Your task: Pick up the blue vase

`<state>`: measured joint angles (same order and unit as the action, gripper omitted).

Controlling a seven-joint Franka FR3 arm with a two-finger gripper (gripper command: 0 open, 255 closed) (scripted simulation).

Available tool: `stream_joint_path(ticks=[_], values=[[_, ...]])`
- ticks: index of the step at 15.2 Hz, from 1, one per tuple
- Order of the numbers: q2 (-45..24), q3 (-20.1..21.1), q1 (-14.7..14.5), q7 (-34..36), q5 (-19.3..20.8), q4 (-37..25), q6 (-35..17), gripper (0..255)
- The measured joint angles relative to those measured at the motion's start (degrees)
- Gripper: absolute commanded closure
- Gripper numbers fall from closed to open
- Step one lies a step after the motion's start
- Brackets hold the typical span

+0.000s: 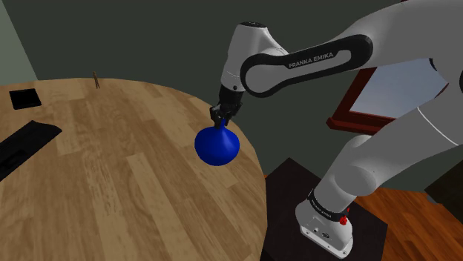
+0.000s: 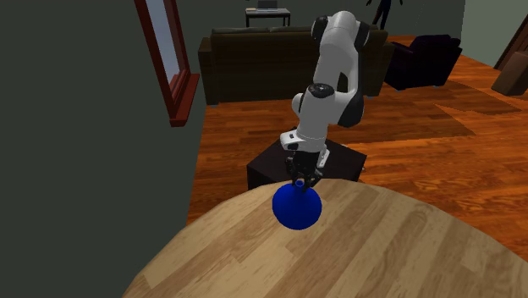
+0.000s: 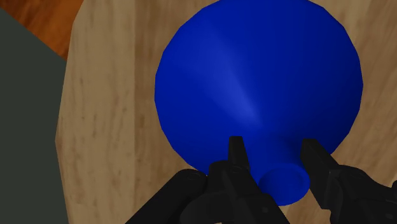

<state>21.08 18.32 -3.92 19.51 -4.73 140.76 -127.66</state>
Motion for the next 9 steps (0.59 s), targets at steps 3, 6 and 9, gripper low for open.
stream_joint_path(ticks=[3,6,9], values=[[0.0,0.0,0.0,0.0,0.0,0.0,0.0,255],[0.1,0.0,0.0,0.0,0.0,-0.3,0.4,255],[0.9,-0.2,-0.1,-0.2,-0.1,-1.4,2.3,255]])
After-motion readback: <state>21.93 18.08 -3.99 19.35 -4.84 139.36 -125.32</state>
